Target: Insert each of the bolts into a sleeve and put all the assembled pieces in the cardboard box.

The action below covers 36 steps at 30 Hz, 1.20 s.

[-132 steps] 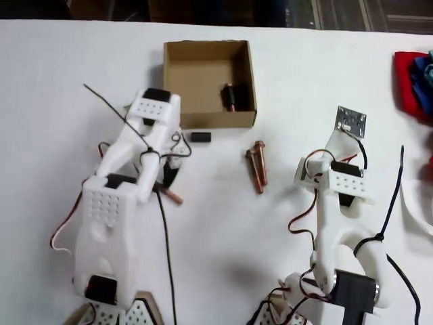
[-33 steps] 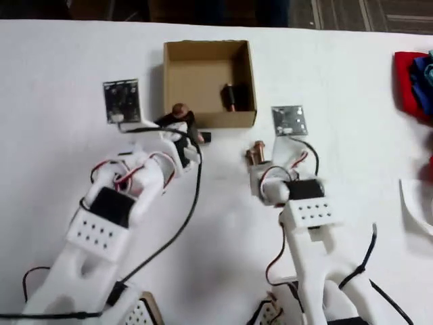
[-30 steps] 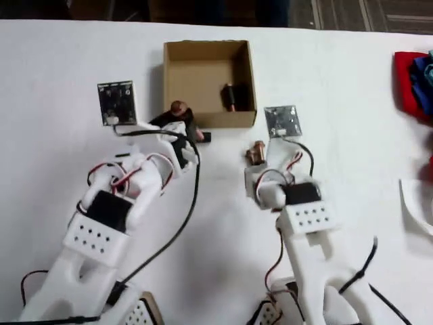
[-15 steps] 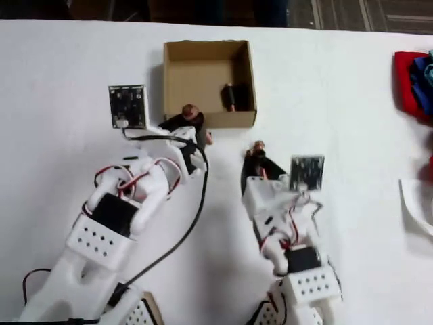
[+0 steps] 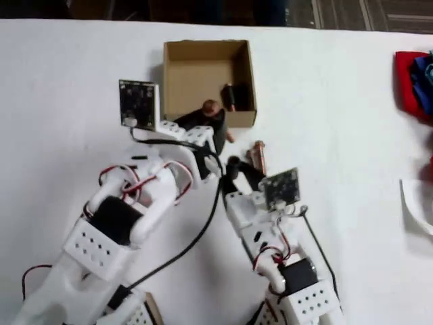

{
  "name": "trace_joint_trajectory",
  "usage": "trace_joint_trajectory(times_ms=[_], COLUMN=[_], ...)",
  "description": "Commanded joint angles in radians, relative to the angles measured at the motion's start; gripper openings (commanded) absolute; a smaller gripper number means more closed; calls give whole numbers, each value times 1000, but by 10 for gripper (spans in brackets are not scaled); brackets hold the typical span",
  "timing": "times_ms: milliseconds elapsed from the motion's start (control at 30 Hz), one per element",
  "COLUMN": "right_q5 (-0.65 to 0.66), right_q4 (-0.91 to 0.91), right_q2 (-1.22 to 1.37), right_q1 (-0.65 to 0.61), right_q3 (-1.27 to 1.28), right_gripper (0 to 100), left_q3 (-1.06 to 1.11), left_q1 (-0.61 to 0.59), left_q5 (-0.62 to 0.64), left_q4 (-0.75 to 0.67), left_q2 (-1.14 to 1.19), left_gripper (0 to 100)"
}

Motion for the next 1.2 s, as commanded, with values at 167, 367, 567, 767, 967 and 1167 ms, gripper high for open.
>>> trace_joint_trajectory(times_ms=[167, 367, 567, 767, 967, 1167], right_q5=[32, 38, 38, 38, 38, 38], right_q4=[1, -1, -1, -1, -1, 2], right_q2=[-19, -25, -25, -25, -25, -25], right_q1=[-13, -13, -13, -13, -13, -18], right_q3=[12, 12, 12, 12, 12, 12], right_gripper=[21, 21, 21, 21, 21, 21], left_q3=[48, 107, 131, 191, 225, 188], left_q1=[9, 32, 41, 48, 48, 77], left_q5=[8, 8, 8, 8, 6, -15], left_q4=[0, -2, 0, -6, 2, 23], left_q2=[-29, -29, -29, -29, -29, 32], left_gripper=[26, 26, 26, 26, 26, 26])
